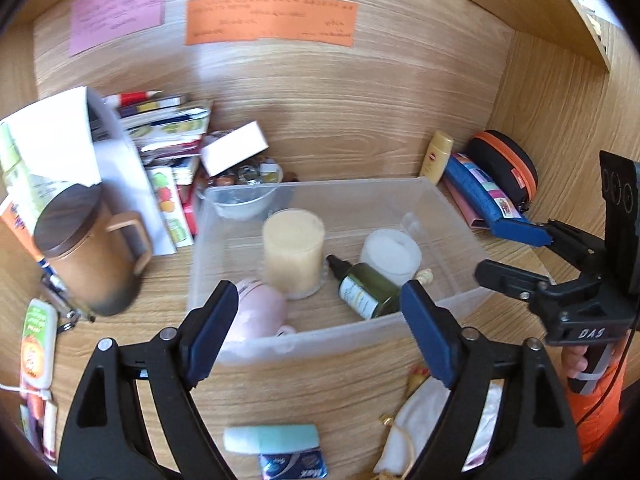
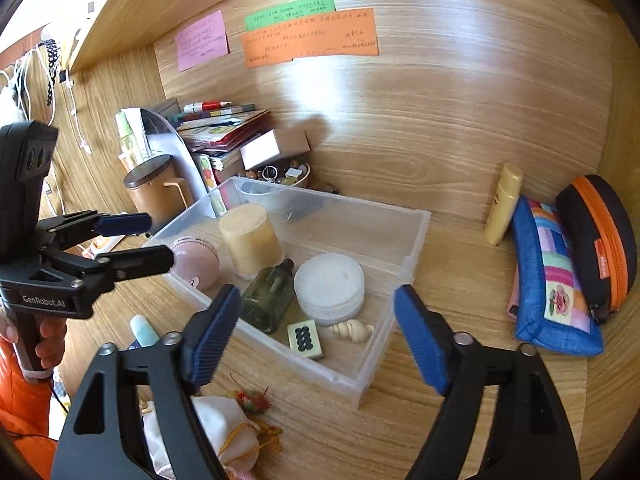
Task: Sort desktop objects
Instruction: 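Open the left gripper to drop the bottle while the right gripper releases the seashell, then move the left gripper to the teal tube while the right gripper approaches the gourd ornament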
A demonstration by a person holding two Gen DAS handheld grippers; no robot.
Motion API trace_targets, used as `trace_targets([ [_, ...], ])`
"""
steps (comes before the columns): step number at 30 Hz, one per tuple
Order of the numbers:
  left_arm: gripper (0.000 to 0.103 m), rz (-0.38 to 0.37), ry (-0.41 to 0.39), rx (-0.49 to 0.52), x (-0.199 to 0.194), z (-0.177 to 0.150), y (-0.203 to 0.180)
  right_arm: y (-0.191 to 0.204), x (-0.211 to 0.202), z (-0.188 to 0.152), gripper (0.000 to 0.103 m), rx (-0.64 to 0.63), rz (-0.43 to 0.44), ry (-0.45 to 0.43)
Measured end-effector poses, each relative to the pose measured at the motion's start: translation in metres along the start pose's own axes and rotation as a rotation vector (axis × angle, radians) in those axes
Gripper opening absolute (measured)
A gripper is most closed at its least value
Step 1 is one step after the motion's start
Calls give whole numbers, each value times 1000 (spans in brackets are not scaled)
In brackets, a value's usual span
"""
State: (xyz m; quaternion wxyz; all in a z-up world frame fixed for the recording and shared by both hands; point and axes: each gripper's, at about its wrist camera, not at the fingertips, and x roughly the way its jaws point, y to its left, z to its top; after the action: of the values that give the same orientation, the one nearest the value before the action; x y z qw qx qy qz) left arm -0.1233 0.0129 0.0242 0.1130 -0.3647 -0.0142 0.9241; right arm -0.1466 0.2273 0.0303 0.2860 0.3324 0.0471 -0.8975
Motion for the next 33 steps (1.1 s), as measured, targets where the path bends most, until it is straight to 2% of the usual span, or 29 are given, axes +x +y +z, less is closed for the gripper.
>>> trace_targets([
  [9,86,38,24,-63,-13,-27,29,-1,-8,-14,83,74,22,32],
  [17,87,44,61,-105,-16,-56,43,20,-15,-34,83,60,9,54],
  [21,87,49,72,-100,-16,-67,45,27,-13,-40,83,22,-38,56],
  [27,87,42,101,-128,-10,-81,50,18,14,-48,83,-13,-85,160],
  [30,87,43,122,-143,-6,-88,54,11,20,-56,83,26,-39,205],
  [33,87,41,139,-152,-3,-93,57,16,15,-66,83,23,-15,207],
])
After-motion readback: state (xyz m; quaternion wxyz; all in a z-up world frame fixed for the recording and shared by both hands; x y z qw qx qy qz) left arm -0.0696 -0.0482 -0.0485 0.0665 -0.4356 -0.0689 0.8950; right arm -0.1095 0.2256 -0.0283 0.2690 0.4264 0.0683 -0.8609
